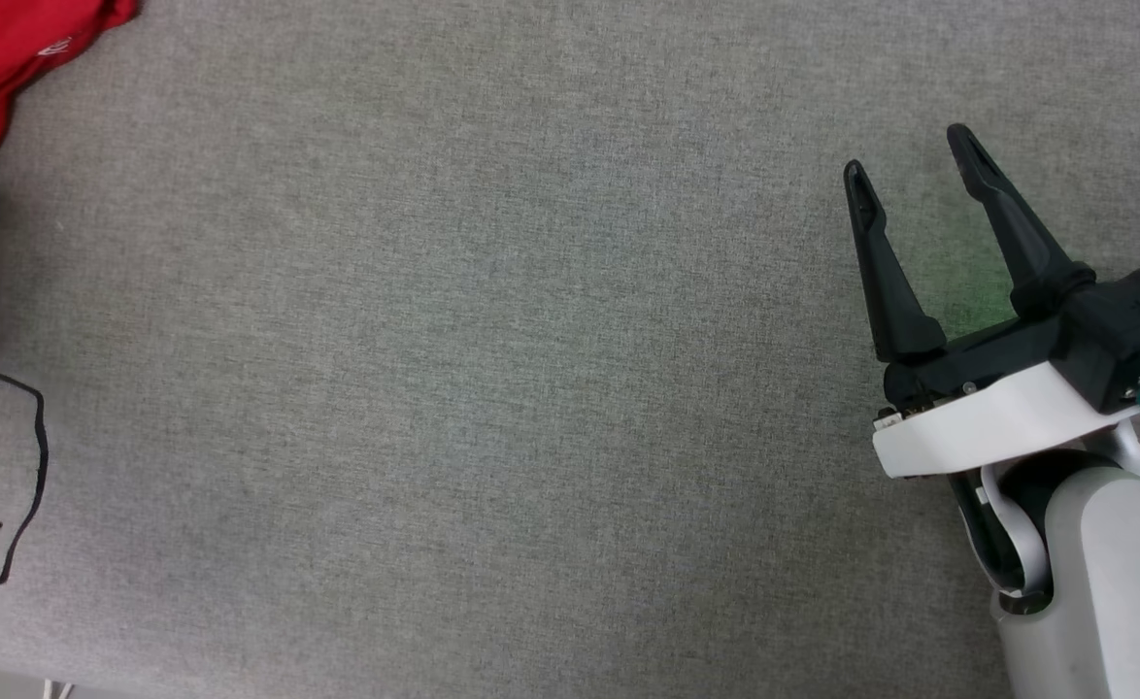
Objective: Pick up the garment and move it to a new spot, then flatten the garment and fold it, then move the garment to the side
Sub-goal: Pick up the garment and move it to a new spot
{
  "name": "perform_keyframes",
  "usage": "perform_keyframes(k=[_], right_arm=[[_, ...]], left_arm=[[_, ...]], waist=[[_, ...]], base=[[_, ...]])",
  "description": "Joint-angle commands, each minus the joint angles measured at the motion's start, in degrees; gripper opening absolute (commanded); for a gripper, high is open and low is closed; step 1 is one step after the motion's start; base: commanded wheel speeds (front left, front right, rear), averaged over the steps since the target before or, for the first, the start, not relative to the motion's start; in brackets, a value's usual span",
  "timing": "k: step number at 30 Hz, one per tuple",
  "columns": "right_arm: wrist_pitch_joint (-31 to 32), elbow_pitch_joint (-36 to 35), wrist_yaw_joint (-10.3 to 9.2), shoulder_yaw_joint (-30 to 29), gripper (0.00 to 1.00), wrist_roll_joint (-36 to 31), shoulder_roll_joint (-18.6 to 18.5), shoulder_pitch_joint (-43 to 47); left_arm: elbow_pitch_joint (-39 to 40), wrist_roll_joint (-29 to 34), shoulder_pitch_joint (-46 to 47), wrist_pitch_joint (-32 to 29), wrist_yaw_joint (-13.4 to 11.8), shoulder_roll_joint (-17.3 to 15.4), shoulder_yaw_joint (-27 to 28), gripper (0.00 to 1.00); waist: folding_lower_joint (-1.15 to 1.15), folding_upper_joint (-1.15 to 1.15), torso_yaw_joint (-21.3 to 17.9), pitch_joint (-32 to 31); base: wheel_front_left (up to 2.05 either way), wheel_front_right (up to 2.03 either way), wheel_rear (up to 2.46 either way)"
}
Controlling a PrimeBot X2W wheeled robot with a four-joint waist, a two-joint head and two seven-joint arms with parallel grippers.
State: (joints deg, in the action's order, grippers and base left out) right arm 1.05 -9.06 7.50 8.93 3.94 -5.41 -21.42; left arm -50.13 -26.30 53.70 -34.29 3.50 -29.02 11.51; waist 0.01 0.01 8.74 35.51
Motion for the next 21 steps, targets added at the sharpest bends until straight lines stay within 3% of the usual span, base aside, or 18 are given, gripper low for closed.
perform_keyframes(k=[1,2,3,4,11,21], right_arm=[[0.0,-0.3,-0.02,-0.1,1.00,0.0,-0.2,-0.5],[0.2,-0.2,-0.02,-0.1,1.00,0.1,-0.2,-0.4],[0.3,-0.1,-0.02,-0.1,1.00,0.1,-0.2,-0.3],[0.4,-0.1,-0.02,-0.1,1.00,0.1,-0.2,-0.3],[0.2,0.7,-0.02,-0.1,1.00,0.5,0.3,1.1],[-1.1,3.0,-0.02,-1.3,1.00,2.1,1.6,4.8]], left_arm=[[-2.7,0.7,-5.6,-1.4,-1.0,1.5,-0.8,1.00],[-2.6,0.6,-5.9,-1.4,-1.1,1.7,-0.8,0.44],[-1.9,0.8,-6.1,-0.6,-1.3,1.6,-0.9,0.04],[-1.2,1.1,-5.9,0.6,-1.6,1.4,-0.9,0.00],[4.7,3.9,-3.3,11.4,-2.1,-0.6,-2.0,0.00],[7.6,6.9,-0.5,31.1,-1.1,-0.3,-3.7,0.00]], waist=[[-0.01,-0.01,0.0,-0.2],[-0.01,-0.01,0.0,-0.5],[-0.01,-0.01,0.1,-0.7],[-0.01,-0.01,0.2,-1.0],[-0.01,-0.01,1.0,-5.2],[-0.01,-0.01,1.9,-15.0]], base=[[0.00,0.00,0.00],[0.00,0.00,0.00],[0.00,0.00,0.00],[0.00,0.00,0.00],[0.00,0.00,0.00],[0.00,0.00,0.00]])
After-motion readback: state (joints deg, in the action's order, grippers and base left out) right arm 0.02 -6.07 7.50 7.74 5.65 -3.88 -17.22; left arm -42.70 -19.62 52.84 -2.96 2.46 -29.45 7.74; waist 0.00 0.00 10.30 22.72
